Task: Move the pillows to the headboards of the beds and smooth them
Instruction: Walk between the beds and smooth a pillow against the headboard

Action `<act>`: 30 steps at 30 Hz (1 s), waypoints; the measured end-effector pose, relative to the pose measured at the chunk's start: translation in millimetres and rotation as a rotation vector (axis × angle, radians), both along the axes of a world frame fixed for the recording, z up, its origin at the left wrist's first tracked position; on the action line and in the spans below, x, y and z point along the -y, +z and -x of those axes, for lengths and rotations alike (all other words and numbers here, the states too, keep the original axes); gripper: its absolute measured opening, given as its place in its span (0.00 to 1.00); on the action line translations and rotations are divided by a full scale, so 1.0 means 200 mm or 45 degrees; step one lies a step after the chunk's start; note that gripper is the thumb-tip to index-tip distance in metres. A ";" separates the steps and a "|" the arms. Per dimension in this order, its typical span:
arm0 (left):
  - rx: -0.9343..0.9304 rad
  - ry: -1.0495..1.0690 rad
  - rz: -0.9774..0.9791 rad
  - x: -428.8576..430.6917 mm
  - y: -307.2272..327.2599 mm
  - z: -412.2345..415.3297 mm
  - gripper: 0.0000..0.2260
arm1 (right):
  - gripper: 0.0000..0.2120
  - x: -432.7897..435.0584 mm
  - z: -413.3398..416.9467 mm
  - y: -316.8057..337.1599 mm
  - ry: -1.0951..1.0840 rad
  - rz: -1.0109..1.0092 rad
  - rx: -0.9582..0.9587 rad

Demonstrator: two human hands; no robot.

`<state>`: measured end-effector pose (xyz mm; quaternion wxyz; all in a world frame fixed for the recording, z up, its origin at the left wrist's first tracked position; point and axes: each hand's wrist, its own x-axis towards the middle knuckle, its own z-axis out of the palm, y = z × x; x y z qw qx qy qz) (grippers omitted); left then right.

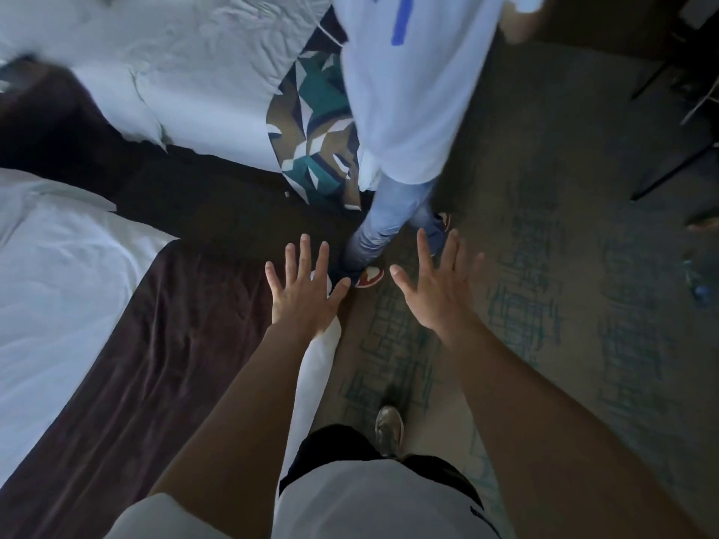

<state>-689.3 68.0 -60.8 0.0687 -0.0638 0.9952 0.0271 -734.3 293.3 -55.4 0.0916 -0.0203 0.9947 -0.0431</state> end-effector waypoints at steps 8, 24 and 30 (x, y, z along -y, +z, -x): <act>0.025 0.129 -0.002 0.00 0.00 0.42 0.35 | 0.42 0.01 0.54 0.00 0.067 0.039 0.021; 0.097 0.349 -0.123 0.38 -0.05 1.57 0.36 | 0.43 0.53 1.86 0.01 0.296 0.033 -0.095; 0.112 0.491 -0.091 0.65 -0.04 1.89 0.36 | 0.42 0.87 2.29 0.02 0.425 0.099 -0.070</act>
